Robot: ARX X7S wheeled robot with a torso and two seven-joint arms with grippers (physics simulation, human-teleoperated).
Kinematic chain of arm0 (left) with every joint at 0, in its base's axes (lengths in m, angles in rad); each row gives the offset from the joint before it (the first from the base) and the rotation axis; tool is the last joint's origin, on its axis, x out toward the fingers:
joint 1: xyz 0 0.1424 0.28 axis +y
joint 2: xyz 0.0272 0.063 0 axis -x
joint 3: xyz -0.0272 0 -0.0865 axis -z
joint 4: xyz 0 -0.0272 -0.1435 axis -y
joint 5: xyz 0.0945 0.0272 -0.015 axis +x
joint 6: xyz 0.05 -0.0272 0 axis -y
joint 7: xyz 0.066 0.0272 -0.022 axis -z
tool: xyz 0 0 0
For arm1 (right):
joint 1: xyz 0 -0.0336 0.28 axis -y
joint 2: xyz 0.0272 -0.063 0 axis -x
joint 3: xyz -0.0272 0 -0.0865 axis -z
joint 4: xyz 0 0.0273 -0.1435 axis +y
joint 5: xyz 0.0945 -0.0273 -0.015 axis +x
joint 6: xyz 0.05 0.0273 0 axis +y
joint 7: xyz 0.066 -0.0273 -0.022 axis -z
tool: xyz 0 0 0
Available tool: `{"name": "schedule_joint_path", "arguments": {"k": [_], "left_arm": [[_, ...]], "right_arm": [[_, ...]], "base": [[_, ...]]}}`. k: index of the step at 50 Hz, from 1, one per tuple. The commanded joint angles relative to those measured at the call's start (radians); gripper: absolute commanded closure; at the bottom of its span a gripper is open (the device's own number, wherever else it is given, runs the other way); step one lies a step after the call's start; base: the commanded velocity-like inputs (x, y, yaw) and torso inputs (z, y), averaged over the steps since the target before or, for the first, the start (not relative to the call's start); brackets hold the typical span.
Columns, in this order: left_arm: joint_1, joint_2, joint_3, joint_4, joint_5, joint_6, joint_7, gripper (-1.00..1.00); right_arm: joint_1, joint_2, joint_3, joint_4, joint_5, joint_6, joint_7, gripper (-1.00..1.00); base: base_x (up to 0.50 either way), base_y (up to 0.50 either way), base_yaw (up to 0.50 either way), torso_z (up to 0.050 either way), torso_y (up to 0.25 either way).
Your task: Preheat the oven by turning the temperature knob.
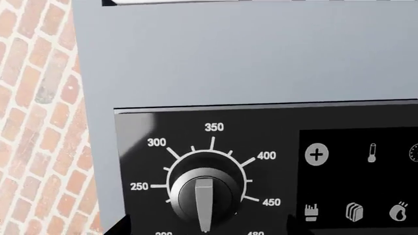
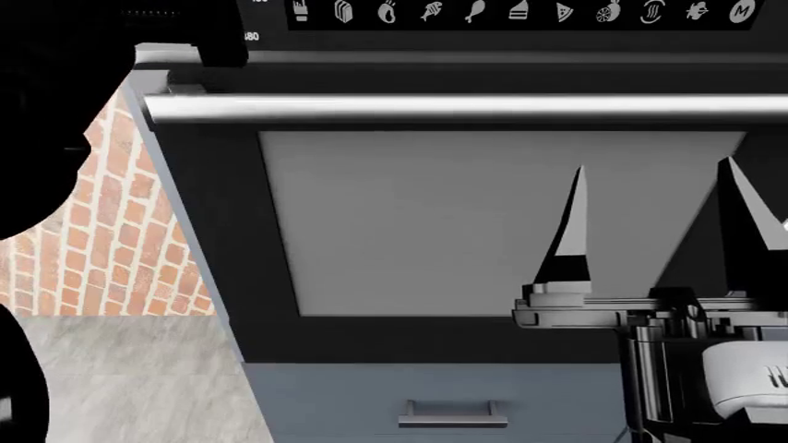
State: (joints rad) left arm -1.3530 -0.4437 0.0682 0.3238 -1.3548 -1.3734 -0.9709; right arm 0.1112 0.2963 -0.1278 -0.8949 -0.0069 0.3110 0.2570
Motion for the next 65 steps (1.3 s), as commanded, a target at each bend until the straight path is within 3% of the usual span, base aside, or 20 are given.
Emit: {"name": "schedule_joint_path", "arguments": {"k": [1,14,42,65], "left_arm": [[0.003,-0.009,0.048,-0.046,0.063,0.039,0.057,-1.00],[0.024,-0.014,0.123,-0.106,0.175,0.118,0.139,-1.00],[-0.029,-0.014,0.120,-0.123,0.137,0.100,0.121,-1.00],[-0.020,-0.014,0.167,-0.174,0.193,0.156,0.175,-1.00]], "right_arm": [[0.002,0.005,-0.002,0.003,0.004,-0.001,0.007,-1.00],[0.003,0.011,-0.009,0.004,0.004,-0.002,0.015,-1.00],[0.003,0.022,-0.018,0.018,0.014,-0.010,0.027,-1.00],[0.005,0.032,-0.023,0.021,0.018,-0.013,0.037,-1.00]], "base": [[0.00,0.00,0.00,0.000,0.000],[0.00,0.00,0.00,0.000,0.000],[0.00,0.00,0.00,0.000,0.000],[0.00,0.00,0.00,0.000,0.000]]}}
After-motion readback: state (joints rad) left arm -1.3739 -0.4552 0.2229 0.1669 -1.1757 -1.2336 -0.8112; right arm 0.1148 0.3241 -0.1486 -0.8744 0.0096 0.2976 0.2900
